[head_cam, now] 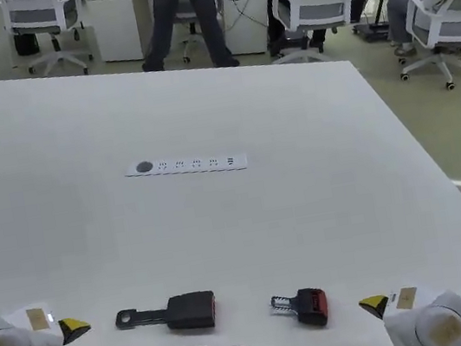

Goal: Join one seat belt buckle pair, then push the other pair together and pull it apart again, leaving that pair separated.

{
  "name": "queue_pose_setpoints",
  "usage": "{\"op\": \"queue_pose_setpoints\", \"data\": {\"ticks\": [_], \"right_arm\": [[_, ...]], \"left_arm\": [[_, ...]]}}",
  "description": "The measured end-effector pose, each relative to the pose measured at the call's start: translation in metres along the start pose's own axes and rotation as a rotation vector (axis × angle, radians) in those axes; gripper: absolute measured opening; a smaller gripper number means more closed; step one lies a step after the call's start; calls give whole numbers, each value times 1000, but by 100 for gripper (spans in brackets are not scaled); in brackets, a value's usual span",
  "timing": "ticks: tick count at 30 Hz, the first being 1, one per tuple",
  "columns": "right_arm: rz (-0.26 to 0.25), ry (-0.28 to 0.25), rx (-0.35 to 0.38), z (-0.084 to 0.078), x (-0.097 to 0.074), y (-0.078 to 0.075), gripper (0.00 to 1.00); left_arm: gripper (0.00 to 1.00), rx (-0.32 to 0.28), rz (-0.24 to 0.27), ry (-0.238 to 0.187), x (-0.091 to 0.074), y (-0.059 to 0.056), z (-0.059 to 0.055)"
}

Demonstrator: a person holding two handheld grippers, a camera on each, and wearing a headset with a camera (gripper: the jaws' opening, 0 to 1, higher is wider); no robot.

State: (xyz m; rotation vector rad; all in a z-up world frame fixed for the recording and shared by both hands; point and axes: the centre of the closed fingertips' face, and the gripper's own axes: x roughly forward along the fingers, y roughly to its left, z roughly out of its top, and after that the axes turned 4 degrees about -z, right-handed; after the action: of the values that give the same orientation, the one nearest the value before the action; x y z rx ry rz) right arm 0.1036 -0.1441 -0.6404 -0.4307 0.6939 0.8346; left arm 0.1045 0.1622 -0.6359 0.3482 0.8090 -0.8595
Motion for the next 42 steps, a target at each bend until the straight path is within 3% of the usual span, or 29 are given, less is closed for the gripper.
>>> {"op": "queue_pose_setpoints", "data": {"ticks": [2,5,6,8,13,19,25,37,42], "right_arm": [[-15,-11,11,1,0,-2,100],[-21,-15,16,3,-2,-1,100],[-26,-12,25,3,-2,-1,100],[-26,-14,37,3,-2,0,100],[-25,-14,48,5,-1,2,100],[-32,-12,65,-2,-4,-4,100],[-47,-20,94,-1,-5,-4,99],[-52,-43,105,10,-3,-1,99],[-47,-36,120,6,-2,3,99]], "left_arm": [[88,-29,5,1,-1,-4,-2],[100,-110,34,-22,-7,8,-12],[100,-116,33,-26,-7,0,-10],[100,-147,43,-60,-8,0,-8],[100,-146,49,-71,-9,-1,-10],[100,-145,54,-103,-16,-6,-5],[100,-165,65,-116,-19,1,-13],[100,-176,59,-122,-16,2,-9],[100,-196,60,-103,-14,4,-19]]}}
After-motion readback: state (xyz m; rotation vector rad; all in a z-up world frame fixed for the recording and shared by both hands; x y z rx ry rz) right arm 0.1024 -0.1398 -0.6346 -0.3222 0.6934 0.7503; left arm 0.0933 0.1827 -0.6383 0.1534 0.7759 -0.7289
